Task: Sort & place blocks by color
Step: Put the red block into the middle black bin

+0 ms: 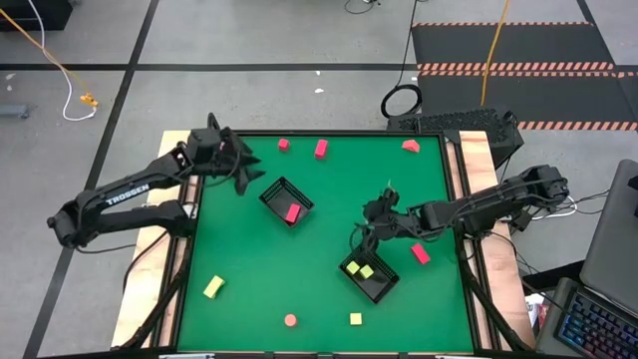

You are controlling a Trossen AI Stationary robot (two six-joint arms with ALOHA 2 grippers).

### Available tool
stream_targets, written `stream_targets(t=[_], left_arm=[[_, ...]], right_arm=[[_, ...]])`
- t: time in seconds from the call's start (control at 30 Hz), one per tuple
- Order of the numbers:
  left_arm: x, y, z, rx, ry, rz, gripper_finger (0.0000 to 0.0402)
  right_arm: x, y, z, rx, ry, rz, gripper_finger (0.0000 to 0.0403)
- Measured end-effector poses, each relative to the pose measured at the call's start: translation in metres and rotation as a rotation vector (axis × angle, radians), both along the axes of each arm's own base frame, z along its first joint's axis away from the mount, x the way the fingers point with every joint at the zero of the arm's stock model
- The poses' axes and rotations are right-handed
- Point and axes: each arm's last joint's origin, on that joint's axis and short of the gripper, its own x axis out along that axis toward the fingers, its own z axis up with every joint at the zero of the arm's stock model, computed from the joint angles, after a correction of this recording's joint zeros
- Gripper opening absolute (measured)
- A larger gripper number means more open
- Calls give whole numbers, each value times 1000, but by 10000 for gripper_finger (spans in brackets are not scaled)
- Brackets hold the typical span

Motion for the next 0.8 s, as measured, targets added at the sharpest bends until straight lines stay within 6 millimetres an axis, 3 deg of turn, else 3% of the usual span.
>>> stream_targets(t=[0.4, 0.6, 0.8], left_arm=[[22, -54, 4, 28, -78, -314, 243], [25, -63, -14, 15, -186, -340, 243], [23, -66, -38, 4, -229, -342, 243]], right_arm=[[1, -76, 0, 89, -6, -205, 281], [-10, -118, 1, 107, 46, -243, 281], [-25, -157, 19, 81, 150, -331, 281]])
